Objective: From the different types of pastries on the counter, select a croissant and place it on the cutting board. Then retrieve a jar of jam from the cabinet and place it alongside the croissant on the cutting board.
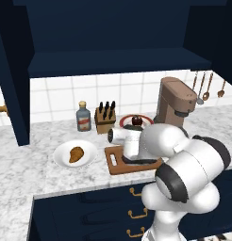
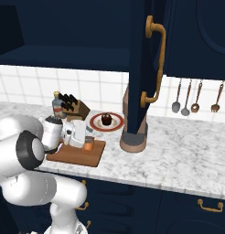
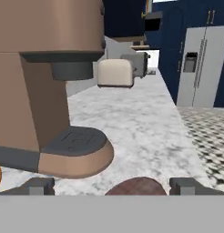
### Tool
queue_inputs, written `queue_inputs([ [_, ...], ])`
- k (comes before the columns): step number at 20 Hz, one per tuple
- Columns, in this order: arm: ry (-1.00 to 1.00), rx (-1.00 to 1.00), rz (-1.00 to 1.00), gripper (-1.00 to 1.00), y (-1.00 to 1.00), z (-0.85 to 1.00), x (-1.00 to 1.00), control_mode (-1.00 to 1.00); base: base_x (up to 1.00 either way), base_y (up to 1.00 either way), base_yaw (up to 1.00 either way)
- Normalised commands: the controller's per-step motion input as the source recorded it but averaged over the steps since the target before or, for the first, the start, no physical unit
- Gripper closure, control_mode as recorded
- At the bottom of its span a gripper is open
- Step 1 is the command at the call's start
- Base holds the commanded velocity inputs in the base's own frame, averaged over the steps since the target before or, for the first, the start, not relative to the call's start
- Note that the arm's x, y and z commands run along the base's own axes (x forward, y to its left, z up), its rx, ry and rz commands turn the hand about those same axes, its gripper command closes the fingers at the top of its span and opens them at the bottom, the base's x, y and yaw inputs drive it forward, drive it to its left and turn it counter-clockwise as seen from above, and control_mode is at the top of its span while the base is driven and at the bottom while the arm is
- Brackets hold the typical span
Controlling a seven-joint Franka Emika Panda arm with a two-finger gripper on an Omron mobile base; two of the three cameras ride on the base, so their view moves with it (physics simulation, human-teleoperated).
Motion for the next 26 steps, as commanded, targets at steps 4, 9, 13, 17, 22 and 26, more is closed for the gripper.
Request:
queue_inputs([
  [4, -0.22, -0.19, 0.00, -1.00, 0.00, -0.42, 0.12, -1.00, 0.00, 0.00, 0.00],
  [9, -0.61, -0.41, -0.05, -1.00, 0.34, -0.17, 0.07, -1.00, 0.00, 0.00, 0.00],
  [13, 0.31, 0.08, 0.00, -1.00, -0.01, -0.28, 0.14, -1.00, 0.00, 0.00, 0.00],
  [17, 0.25, 0.17, 0.09, -1.00, 0.08, -0.04, 0.26, -1.00, 0.00, 0.00, 0.00],
  [22, 0.14, 0.18, 0.45, -1.00, 0.13, 0.02, 0.04, -1.00, 0.00, 0.00, 0.00],
  [26, 0.24, 0.22, 0.47, -1.00, 0.33, 0.08, 0.08, -1.00, 0.00, 0.00, 0.00],
])
